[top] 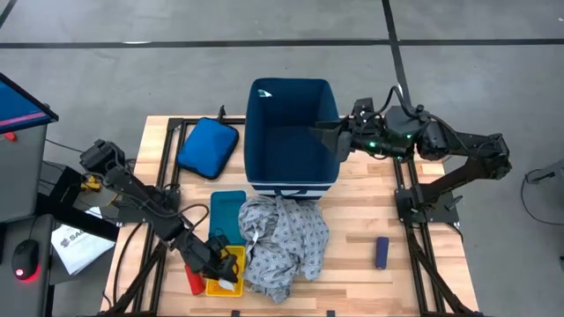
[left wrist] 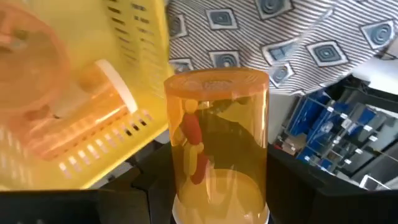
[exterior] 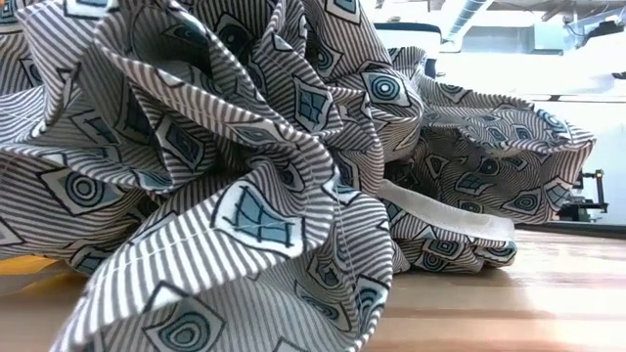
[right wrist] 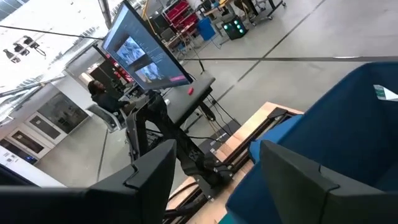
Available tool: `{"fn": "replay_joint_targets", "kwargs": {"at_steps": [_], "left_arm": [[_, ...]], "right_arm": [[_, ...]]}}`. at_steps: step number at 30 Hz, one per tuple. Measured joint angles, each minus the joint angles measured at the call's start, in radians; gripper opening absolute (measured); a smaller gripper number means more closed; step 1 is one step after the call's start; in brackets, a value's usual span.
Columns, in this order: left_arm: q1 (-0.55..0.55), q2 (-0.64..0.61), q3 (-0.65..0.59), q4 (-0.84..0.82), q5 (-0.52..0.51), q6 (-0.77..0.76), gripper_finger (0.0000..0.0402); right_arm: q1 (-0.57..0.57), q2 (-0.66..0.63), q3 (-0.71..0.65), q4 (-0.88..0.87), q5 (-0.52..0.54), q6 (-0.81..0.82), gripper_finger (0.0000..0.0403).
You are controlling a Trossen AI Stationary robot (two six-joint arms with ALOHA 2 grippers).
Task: Pick & place medical supplies in basket/bin
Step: Put the orange pill bottle into the yellow bin
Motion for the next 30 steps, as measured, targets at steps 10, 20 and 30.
{"fn": "replay_joint_targets", "kwargs": {"at_steps": [10,20,30], "left_arm": [[-0.002,0.0,0.0,-0.082,-0.006,-0.048,0.0191],[-0.002,0.0,0.0,-0.089,0.0,-0.018,0.0214],[-0.001,0.0,0.0,-0.105,-0.023,0.005,0.0272]], "right_arm": [[0.0,0.0,0.0,-0.014,0.0,0.0,0.0228],[0.0,0.0,0.0,-0.013,0.0,0.0,0.0228],[0.0,0.0,0.0,-0.013,0.0,0.0,0.0228]]}}
